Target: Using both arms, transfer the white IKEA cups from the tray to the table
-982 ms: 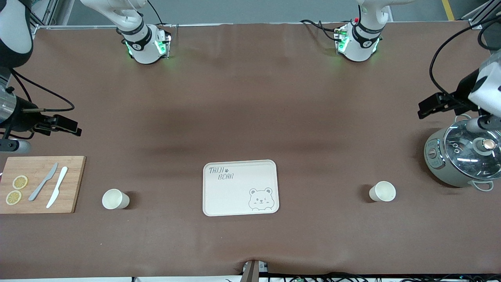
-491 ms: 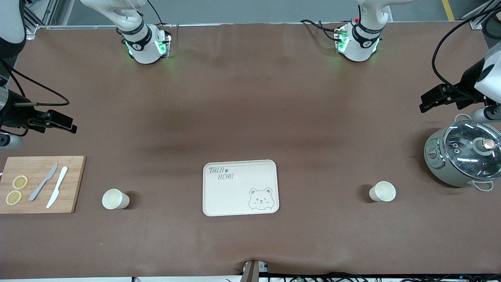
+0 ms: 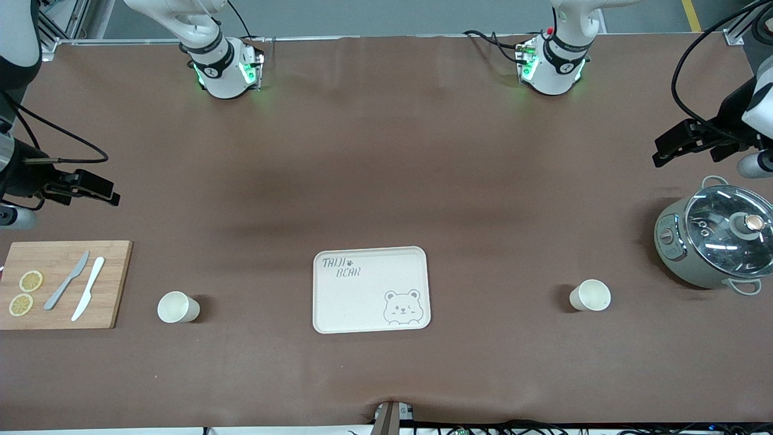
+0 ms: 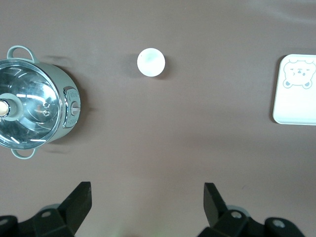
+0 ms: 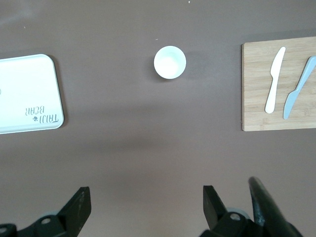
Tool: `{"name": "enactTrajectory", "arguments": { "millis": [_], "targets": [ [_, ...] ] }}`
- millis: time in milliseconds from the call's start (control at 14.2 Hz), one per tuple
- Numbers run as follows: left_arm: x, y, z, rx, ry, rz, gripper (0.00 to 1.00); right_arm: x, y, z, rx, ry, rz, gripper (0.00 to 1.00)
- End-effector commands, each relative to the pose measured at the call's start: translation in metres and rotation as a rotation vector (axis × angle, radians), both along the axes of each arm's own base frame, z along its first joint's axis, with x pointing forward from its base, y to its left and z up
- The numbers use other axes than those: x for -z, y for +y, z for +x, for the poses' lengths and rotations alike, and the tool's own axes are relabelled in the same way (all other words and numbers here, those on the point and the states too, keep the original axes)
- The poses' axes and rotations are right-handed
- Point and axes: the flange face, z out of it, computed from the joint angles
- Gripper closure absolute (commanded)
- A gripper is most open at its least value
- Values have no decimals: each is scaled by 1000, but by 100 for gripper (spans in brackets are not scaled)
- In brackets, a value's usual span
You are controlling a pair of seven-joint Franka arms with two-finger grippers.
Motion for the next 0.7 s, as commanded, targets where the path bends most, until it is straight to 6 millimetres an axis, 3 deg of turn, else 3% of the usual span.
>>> {"name": "enactTrajectory", "arguments": {
  "millis": [0, 632],
  "targets": [
    [-4, 2, -6, -1, 2, 2, 0, -7, 2, -4, 3, -3, -12, 0],
    [-2, 3, -6, 12, 5, 2, 0, -5, 1, -2, -1, -8, -12, 0]
  ]
}}
